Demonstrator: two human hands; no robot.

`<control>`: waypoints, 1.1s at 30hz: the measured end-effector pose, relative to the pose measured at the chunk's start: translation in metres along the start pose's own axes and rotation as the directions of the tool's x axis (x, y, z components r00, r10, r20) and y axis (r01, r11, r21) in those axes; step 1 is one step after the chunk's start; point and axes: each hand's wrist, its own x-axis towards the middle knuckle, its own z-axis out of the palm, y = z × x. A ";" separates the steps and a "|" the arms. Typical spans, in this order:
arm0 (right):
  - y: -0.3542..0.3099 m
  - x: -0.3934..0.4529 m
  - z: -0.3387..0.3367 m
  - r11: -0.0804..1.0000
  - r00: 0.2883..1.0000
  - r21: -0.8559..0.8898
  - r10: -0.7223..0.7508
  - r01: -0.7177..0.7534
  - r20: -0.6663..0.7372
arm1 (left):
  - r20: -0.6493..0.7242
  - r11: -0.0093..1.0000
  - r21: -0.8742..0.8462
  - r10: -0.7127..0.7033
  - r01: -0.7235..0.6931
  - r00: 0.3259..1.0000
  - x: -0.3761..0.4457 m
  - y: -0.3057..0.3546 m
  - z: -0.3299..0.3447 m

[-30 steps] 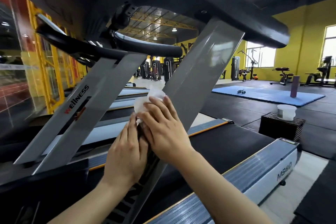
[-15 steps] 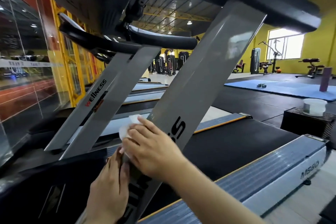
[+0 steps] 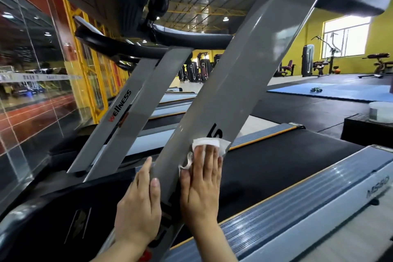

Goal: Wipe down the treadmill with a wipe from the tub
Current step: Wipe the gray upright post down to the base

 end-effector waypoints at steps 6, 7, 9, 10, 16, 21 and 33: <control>-0.002 0.084 -0.018 0.926 0.929 0.227 0.340 -0.303 -0.148 | 0.024 1.000 0.011 0.020 -0.020 1.000 0.000 -0.001 0.000; -0.006 0.082 -0.017 0.944 0.943 0.194 0.297 -0.266 -0.150 | 0.024 1.000 0.013 0.020 -0.020 1.000 0.001 -0.002 0.000; -0.015 0.052 -0.009 0.997 0.992 0.075 0.044 -0.035 -0.117 | 0.019 1.000 0.017 0.022 -0.022 1.000 0.001 -0.002 -0.001; -0.017 0.030 -0.004 0.994 0.992 0.017 -0.109 0.110 -0.063 | 0.015 0.999 0.017 0.027 -0.028 1.000 0.001 -0.002 -0.001; 0.013 0.063 -0.012 0.996 0.990 0.084 0.042 -0.031 -0.137 | 0.002 0.999 0.007 0.042 -0.042 0.999 0.000 -0.005 0.000; -0.014 0.053 -0.006 0.992 0.990 0.096 0.092 -0.082 -0.109 | 0.028 0.999 0.004 0.051 -0.051 0.998 0.001 -0.006 0.000; -0.032 0.038 0.008 0.787 0.813 0.391 0.564 -0.477 -0.143 | 0.049 1.000 -0.006 0.023 -0.023 0.999 0.001 -0.004 -0.002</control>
